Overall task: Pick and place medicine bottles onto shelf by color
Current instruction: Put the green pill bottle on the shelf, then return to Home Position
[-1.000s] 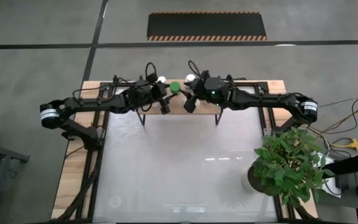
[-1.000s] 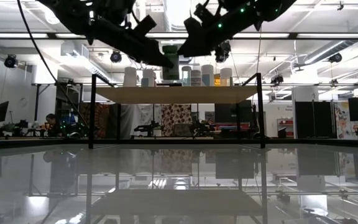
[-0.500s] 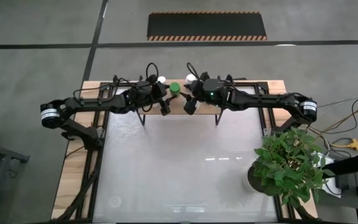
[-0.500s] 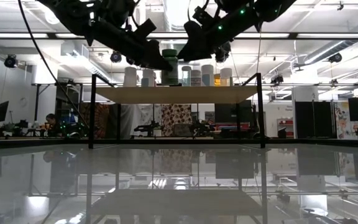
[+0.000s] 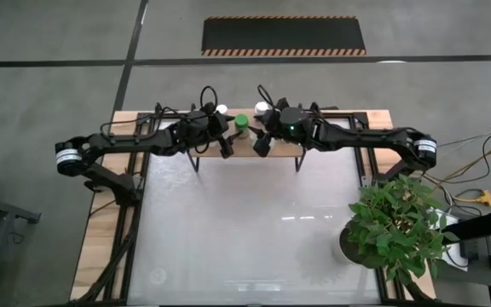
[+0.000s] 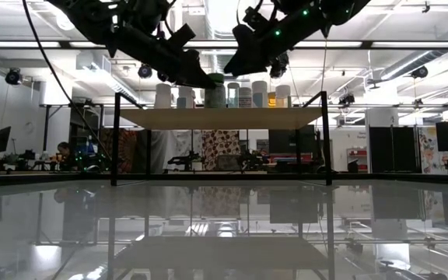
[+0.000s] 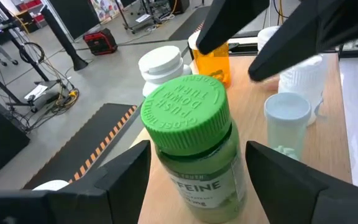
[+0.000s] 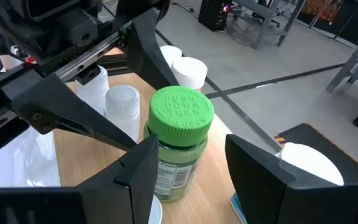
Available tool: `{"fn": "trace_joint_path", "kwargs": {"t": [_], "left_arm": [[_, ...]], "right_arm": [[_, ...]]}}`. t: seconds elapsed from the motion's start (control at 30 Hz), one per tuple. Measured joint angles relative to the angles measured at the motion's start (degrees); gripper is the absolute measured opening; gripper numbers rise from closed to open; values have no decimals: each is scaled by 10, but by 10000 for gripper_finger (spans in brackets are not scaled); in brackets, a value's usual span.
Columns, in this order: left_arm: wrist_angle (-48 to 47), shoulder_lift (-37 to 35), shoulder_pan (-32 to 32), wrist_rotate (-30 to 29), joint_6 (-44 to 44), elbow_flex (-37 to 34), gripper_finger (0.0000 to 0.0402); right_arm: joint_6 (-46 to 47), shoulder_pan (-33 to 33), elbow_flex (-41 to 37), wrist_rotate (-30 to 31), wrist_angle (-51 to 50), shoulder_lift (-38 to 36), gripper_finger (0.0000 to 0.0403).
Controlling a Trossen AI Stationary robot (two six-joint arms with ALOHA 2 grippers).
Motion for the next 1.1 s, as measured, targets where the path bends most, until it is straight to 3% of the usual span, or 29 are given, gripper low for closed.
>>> {"fn": "trace_joint_path", "kwargs": {"t": [0.27, 0.33, 0.43, 0.53, 0.77, 1.1], "left_arm": [[-33, -45, -11, 0, -1, 12, 244], [-40, -73, -24, 4, 0, 14, 244], [-53, -138, -62, 67, 8, 16, 244], [-105, -227, -123, 153, 49, 7, 243], [-107, -430, -241, 97, 80, -89, 208], [-25, -589, -248, 87, 41, -268, 139]], "right_arm": [[-6, 0, 0, -3, -34, -40, 178], [-25, 1, -1, -29, -41, -59, 177], [-57, 7, -28, -115, -14, -98, 171], [-85, 17, -71, -132, 12, -156, 158], [-96, 18, -190, -157, 88, -332, 125], [-81, 18, -403, -214, 189, -531, 92]]}}
